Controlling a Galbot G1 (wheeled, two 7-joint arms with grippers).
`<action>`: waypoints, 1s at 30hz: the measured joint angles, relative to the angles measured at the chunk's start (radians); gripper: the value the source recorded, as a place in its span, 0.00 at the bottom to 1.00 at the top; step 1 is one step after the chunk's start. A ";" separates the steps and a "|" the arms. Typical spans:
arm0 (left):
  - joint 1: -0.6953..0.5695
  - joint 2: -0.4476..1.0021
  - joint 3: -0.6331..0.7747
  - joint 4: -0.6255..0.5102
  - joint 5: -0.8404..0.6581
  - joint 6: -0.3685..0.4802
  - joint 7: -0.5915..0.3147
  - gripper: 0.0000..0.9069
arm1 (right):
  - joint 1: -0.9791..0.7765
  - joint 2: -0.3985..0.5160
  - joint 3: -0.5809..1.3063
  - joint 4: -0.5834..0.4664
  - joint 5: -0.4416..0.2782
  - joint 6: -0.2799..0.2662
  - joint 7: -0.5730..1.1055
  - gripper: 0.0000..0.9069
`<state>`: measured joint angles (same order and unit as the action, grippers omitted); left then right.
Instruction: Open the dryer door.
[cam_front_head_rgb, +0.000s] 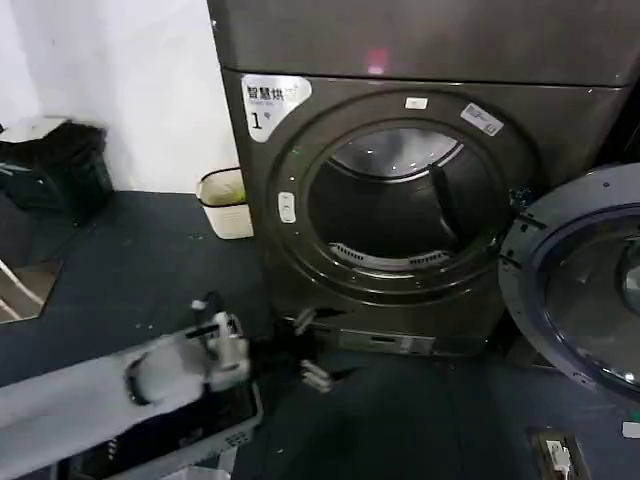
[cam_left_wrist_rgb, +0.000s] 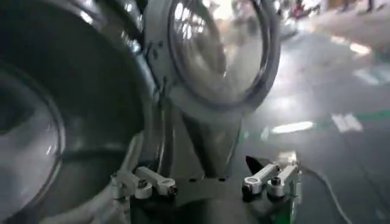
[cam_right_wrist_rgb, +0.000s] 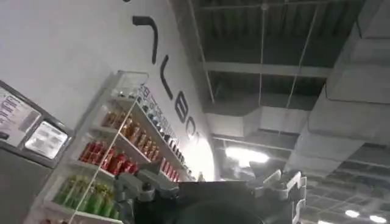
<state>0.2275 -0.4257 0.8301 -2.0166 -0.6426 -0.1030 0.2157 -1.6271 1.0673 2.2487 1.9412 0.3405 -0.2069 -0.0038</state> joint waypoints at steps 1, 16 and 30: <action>0.005 0.027 -0.003 -0.008 0.001 0.006 0.000 1.00 | 0.000 0.001 -0.001 0.000 -0.002 0.000 -0.001 1.00; 0.264 0.390 -0.199 -0.048 0.161 0.080 0.073 1.00 | 0.021 0.013 -0.022 0.008 -0.051 0.004 -0.015 1.00; 0.497 0.590 -0.314 0.044 0.300 0.139 0.130 1.00 | 0.017 0.012 -0.001 -0.010 -0.065 0.019 -0.018 1.00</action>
<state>0.7242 0.1644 0.5158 -1.9724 -0.3424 0.0364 0.3460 -1.6104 1.0796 2.2476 1.9308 0.2757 -0.1882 -0.0214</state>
